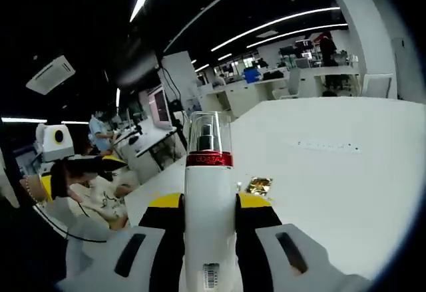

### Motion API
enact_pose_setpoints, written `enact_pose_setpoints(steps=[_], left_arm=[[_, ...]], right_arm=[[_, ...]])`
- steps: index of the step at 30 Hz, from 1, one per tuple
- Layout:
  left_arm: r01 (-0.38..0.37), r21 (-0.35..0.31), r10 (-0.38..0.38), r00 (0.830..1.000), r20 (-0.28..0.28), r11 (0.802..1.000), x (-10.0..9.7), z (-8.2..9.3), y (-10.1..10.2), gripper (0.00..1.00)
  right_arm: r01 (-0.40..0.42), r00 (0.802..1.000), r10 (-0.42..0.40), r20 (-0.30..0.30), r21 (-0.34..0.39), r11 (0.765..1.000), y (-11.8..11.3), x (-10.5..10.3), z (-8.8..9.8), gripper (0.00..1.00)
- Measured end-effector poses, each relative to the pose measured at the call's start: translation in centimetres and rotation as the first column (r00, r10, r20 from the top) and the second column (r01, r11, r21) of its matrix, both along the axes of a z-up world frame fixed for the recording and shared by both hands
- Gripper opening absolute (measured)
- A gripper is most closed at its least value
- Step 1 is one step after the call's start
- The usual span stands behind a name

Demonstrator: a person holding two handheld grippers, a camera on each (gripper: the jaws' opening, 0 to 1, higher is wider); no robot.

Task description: Arrange the skincare products in the storage area until every visible bottle or jar stands upright without overlapping.

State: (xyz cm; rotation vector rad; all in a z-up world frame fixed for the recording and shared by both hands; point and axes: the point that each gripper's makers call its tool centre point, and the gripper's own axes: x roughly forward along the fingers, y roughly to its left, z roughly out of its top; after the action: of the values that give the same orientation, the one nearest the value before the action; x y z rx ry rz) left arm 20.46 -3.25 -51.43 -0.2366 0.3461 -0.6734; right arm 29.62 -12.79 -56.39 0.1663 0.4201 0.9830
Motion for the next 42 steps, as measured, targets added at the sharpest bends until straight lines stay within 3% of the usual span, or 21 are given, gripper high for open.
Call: enact_pose_setpoints(steps=[6,14,23,31,38,39,42], left_arm=[[0.059,-0.082,-0.059,0.998,0.003,0.995,0.1,2.1,-1.6,0.86],[0.146,-0.121,-0.146,0.989,0.009,0.982,0.4,3.4,-3.7,0.85],[0.234,-0.154,-0.237,0.972,0.001,0.96,0.4,4.2,-5.0,0.8],[0.28,-0.193,-0.28,0.96,0.03,0.94,0.4,5.7,-6.0,0.63],[0.377,-0.204,-0.36,0.926,0.114,0.903,-1.4,7.5,-7.8,0.39],[0.391,-0.229,-0.372,0.92,0.122,0.892,-1.7,7.9,-8.1,0.35],[0.412,-0.221,-0.385,0.91,0.157,0.884,-2.4,8.8,-8.7,0.25]], right_arm=[[-0.042,0.999,0.041,0.015,0.121,0.992,1.1,-2.7,2.4,0.28],[-0.097,0.995,0.088,0.049,0.221,0.97,1.9,-5.3,5.2,0.28],[-0.218,0.975,0.193,0.107,0.351,0.911,2.7,-8.9,8.4,0.28],[-0.319,0.948,0.283,0.148,0.376,0.87,3.6,-11.2,9.6,0.28],[-0.409,0.912,0.366,0.184,0.461,0.788,4.2,-13.3,11.5,0.28],[-0.411,0.911,0.372,0.179,0.473,0.779,4.1,-13.4,11.6,0.28],[-0.408,0.911,0.375,0.171,0.508,0.759,3.9,-13.3,11.9,0.28]])
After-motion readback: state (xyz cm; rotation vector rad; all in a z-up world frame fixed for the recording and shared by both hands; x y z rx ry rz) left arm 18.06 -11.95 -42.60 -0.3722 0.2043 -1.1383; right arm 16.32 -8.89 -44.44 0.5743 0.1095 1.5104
